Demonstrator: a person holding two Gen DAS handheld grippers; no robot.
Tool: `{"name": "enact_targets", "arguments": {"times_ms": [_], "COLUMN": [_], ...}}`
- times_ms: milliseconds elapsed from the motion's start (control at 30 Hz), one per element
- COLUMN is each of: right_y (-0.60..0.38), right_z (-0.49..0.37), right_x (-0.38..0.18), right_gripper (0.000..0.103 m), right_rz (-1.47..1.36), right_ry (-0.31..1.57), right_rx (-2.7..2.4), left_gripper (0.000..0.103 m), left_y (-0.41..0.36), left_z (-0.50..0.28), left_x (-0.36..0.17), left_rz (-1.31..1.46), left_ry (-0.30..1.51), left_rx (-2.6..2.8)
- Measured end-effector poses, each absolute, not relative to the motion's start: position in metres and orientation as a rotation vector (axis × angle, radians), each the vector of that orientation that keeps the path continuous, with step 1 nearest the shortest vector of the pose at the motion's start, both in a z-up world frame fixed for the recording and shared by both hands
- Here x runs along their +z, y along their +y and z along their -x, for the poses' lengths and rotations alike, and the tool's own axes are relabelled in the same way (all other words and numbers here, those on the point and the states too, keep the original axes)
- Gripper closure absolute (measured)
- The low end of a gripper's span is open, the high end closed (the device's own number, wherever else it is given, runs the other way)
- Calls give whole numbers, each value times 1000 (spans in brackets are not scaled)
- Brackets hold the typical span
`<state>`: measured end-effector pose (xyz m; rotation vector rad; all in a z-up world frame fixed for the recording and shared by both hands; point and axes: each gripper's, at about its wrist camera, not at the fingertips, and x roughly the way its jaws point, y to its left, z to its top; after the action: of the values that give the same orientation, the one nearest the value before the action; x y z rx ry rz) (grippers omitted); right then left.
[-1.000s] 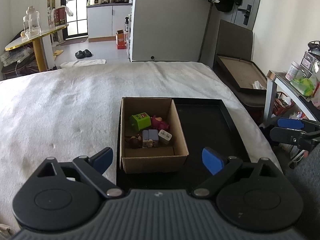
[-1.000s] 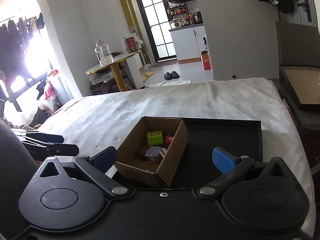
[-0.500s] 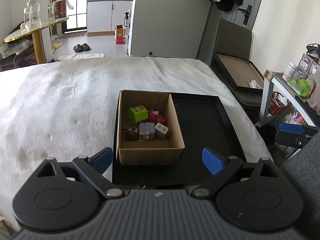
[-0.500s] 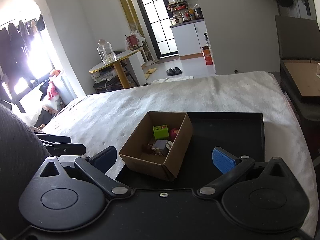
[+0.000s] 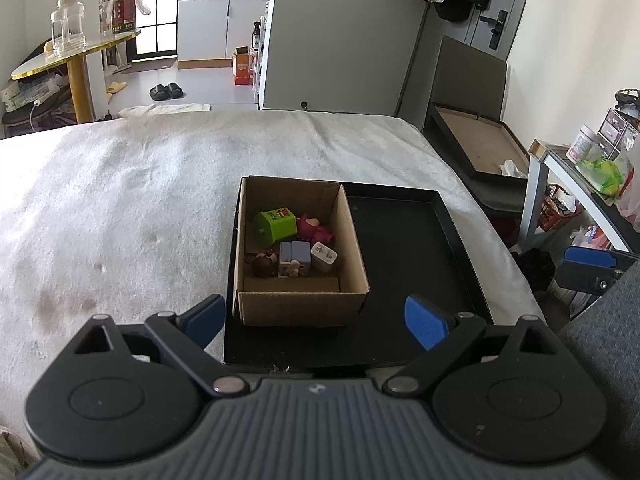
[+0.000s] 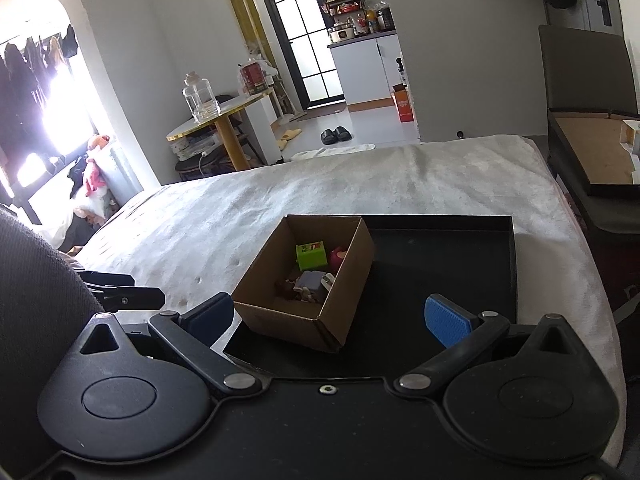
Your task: Organize rigid objects
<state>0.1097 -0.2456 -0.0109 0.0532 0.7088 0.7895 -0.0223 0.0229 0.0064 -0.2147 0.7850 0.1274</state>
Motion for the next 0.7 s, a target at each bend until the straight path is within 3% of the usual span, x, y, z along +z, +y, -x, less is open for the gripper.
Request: {"name": "enact_targets", "arguments": {"times_ms": [700], "right_y": [-245], "right_z": [-108], "right_x": [-11], "right_gripper": [0], "right_rz": [-47], "right_ry": [709], "right_rx": [785], "left_gripper": [7], "left_y": [22], "left_z": [22], "left_x": [6], "left_rz": [207], "left_ry": [785], "left_rx": [129]}}
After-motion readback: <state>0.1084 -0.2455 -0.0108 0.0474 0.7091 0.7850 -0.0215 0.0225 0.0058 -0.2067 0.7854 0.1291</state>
